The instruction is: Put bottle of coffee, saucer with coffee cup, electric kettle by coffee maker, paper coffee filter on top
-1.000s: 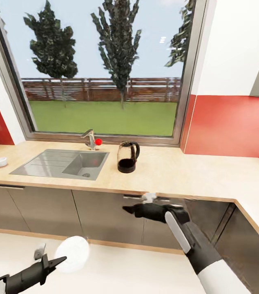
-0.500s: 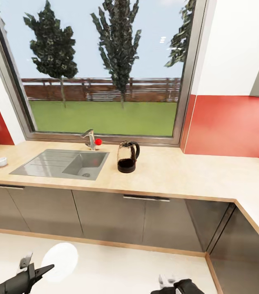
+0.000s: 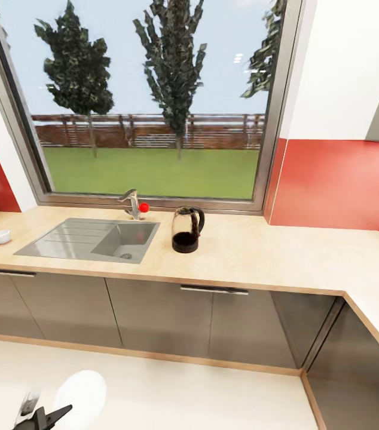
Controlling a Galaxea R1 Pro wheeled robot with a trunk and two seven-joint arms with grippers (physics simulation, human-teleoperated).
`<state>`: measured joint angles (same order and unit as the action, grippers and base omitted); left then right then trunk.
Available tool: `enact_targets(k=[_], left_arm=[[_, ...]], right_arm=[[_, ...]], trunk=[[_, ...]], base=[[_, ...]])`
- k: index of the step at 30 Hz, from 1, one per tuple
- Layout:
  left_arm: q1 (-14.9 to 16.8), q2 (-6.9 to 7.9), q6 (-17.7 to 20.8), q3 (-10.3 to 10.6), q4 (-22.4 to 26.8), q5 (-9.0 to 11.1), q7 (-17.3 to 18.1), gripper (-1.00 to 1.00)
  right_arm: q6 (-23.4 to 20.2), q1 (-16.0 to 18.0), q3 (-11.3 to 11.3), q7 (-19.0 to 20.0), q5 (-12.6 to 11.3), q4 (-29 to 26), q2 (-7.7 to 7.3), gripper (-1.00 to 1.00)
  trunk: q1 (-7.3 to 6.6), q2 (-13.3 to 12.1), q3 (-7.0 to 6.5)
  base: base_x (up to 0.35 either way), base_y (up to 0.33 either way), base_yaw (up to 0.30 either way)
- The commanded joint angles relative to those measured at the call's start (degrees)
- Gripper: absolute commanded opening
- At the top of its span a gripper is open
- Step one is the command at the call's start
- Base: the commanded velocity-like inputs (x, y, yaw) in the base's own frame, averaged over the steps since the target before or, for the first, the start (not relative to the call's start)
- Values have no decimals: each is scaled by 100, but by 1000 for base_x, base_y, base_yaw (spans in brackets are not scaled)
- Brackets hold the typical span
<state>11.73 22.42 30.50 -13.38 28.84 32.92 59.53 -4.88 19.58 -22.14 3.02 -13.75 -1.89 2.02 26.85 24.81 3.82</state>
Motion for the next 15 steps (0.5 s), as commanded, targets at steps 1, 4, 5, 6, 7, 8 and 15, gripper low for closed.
enact_targets(k=[1, 4, 5, 6, 7, 8, 15], left_arm=[[4, 0, 32, -17, -4, 19, -3, -100], [4, 6, 29, -51, -2, 47, -7, -100], [4, 7, 31, -54, -2, 56, -6, -100], [4, 7, 33, -56, -2, 62, -5, -100], [6, 9, 33, -57, -2, 65, -4, -100], [5, 18, 35, -63, -1, 78, -3, -100], [7, 43, 43, -491, 0, 87, -6, -100]], right_arm=[[-25, 3, -47, 4, -48, -7, 9, 100], [-16, 2, -45, 17, -28, 10, 23, 100], [-15, 2, -45, 18, -26, 11, 25, 100], [-17, 2, -45, 15, -25, 12, 25, 100], [-18, 2, -45, 13, -24, 12, 25, 100], [-21, 2, -41, 1, -17, 13, 23, 100], [-22, 1, -43, 13, 9, 22, -31, 100]], trunk=[[3, 12, 12], [3, 12, 12], [3, 12, 12], [3, 12, 12], [3, 12, 12], [3, 12, 12], [3, 12, 12]], base=[[0, 0, 0], [0, 0, 0], [0, 0, 0], [0, 0, 0], [0, 0, 0], [0, 0, 0], [0, 0, 168]])
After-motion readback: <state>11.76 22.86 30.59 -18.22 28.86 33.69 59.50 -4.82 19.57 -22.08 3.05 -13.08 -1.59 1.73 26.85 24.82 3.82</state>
